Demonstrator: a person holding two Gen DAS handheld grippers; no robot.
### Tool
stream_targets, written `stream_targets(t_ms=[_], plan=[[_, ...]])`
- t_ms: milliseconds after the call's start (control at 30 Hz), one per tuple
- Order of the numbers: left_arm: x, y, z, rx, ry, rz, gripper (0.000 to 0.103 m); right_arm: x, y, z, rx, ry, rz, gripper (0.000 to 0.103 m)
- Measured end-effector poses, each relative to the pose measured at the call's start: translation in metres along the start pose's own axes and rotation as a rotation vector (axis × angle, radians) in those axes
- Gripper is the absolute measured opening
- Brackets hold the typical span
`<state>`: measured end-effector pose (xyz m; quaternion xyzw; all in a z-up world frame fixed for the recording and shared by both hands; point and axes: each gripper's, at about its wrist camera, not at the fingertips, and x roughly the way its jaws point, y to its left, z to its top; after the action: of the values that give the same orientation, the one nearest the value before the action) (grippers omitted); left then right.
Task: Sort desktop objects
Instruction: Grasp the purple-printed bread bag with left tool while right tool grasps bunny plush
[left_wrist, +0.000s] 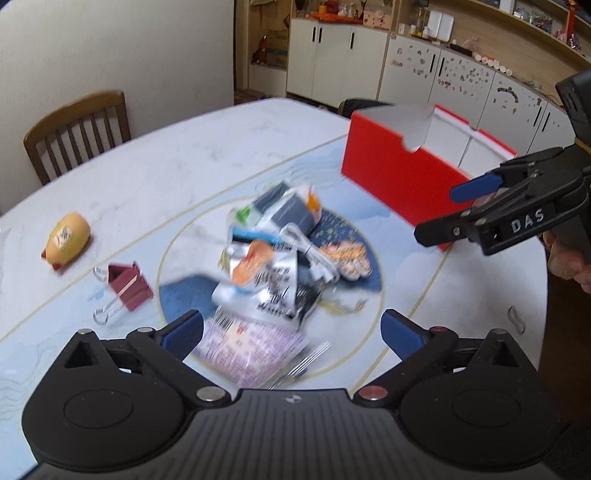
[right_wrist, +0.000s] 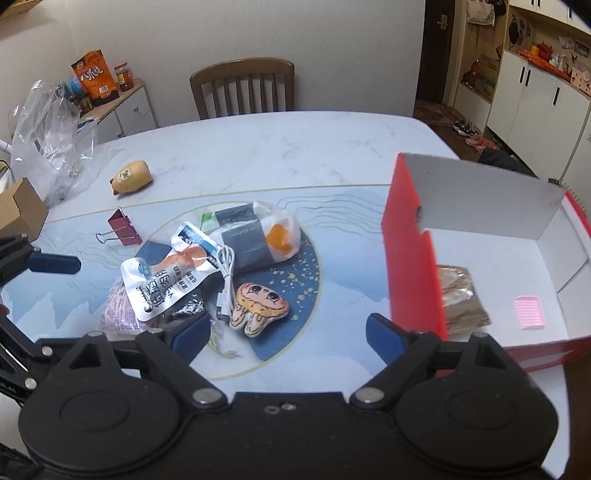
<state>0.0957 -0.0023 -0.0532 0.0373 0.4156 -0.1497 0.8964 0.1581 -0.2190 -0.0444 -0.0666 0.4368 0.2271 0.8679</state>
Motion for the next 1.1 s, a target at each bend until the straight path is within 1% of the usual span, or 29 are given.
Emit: stream_targets(t_ms=[67, 233, 433, 633, 800, 933, 1033, 1100], plan=[[0.005, 0.005, -0.006, 0.001, 0.009, 0.006, 0.103, 0.006, 0.002, -0.002, -0.004, -0.009, -0.006, 0.095], [0.015, 0.014, -0.013, 0.021, 0.007, 0.016, 0.103, 0.023, 0.001, -0.003, 0.014, -0.014, -0.002, 0.095], [0.024, 0.022, -0.016, 0.071, -0.015, -0.005, 0.103, 0.039, 0.008, -0.002, -0.004, -0.004, -0.009, 0.095], [0.037, 0.028, -0.015, 0.106, -0.009, -0.006, 0.103, 0.058, 0.012, -0.002, -0.008, 0.001, -0.049, 0.095], [0.044, 0.029, -0.014, 0.127, -0.001, -0.006, 0.103, 0.073, 0.011, -0.003, 0.015, 0.021, -0.073, 0.086], [0.049, 0.031, -0.015, 0.125, 0.01, -0.013, 0.103, 0.079, 0.008, 0.002, 0.06, 0.02, -0.075, 0.084], [0.053, 0.032, -0.017, 0.124, 0.025, -0.018, 0.103, 0.084, 0.01, 0.006, 0.059, 0.021, -0.082, 0.082], [0.054, 0.033, -0.018, 0.123, 0.029, -0.029, 0.103, 0.088, 0.012, 0.008, 0.054, 0.025, -0.087, 0.079]])
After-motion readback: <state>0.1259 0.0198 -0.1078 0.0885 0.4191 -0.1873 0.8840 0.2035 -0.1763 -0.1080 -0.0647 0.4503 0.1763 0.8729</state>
